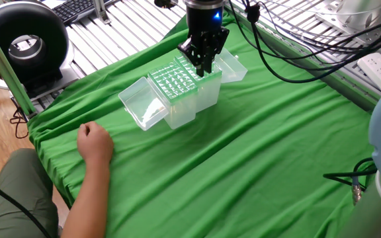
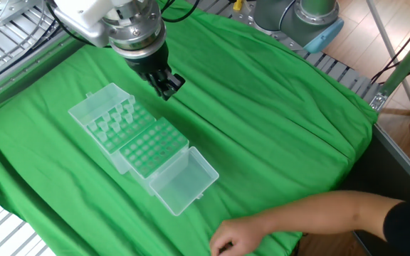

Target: Insert a large pipette tip into the holder for large pipette tips

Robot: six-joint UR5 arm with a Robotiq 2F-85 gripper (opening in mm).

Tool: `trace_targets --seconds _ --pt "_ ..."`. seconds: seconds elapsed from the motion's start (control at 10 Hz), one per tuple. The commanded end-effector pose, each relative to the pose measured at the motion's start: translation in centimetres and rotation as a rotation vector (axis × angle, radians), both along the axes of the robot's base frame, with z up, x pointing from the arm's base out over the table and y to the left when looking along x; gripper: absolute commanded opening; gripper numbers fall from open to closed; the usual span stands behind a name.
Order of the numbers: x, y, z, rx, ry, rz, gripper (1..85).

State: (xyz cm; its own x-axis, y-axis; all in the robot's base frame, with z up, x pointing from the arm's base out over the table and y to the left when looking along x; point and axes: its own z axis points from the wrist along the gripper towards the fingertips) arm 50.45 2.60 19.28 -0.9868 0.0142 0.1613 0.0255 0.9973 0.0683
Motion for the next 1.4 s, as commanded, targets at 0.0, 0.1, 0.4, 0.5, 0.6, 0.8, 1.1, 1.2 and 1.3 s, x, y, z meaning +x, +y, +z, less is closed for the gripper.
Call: trace_targets --seconds 0.0,0.1,0.4,0.5,0.6,0.8,1.1,1.2,1.3 --pt "-0.17 0.39 0.03 0.011 0.01 0.0 1.0" --pt "-0.13 0.39 0.01 0.011 0.008 0.0 1.0" --pt "-0.15 0.34 -0.04 0.012 0.008 0.001 1.0" --pt "-0.05 0.35 -0.18 0.012 0.007 0.003 1.0" --pt "-0.05 0.35 -0.17 0.012 0.006 0.004 1.0" --pt "-0.06 0.29 -0.15 0.01 0.007 0.003 1.0" --pt "-0.05 0.4 -0.27 0.016 0.007 0.003 1.0" --pt "-0.01 0.4 -0.28 0.016 0.005 0.001 1.0" --pt "0.0 0.4 -0.29 0.016 0.005 0.003 1.0"
